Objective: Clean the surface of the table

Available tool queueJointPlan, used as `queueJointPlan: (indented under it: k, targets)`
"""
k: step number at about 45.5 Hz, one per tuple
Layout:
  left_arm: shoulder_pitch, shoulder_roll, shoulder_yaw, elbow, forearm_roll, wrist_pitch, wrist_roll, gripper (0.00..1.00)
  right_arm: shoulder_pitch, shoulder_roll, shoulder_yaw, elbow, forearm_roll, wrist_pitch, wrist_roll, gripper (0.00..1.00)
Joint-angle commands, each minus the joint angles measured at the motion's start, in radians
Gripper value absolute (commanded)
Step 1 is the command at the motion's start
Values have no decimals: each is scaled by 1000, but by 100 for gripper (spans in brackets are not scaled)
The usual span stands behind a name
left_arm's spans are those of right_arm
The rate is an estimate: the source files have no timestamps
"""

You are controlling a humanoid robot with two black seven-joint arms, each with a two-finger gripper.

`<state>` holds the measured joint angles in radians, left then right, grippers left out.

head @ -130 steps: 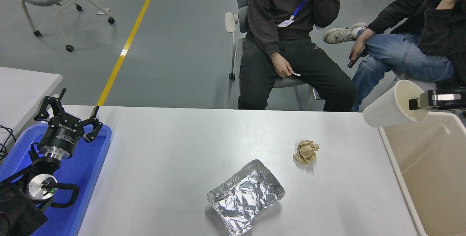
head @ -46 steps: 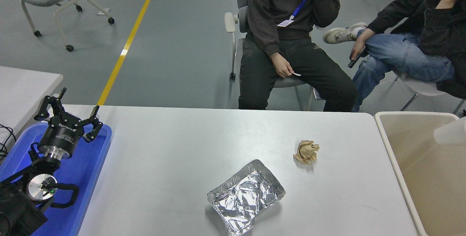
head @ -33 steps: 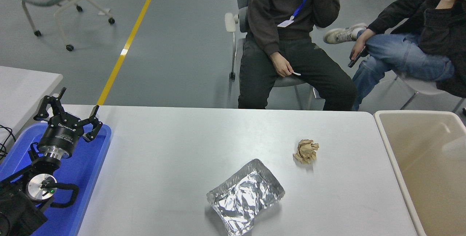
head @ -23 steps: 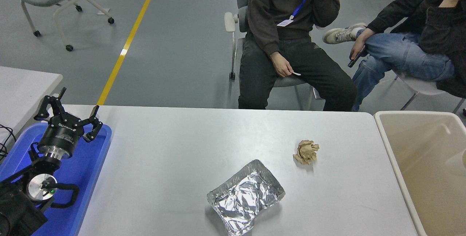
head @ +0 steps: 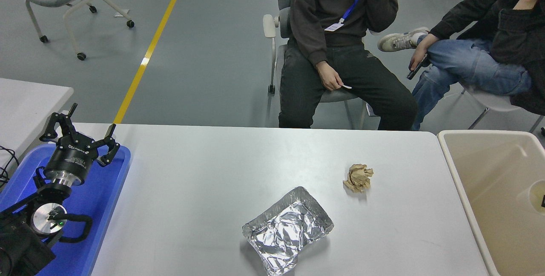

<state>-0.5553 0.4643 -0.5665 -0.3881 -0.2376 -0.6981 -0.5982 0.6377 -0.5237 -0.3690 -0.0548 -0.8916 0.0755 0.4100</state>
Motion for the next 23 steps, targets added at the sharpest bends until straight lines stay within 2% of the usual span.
queueJointPlan:
  k: [1,23]
  targets:
    - [0,-1,0,0,0,0,0,100,-15,21,-14,-11,13,-37,-16,0]
    - [0,0,0,0,0,0,0,100,-18,30,-16,-11,13,-49,-20,0]
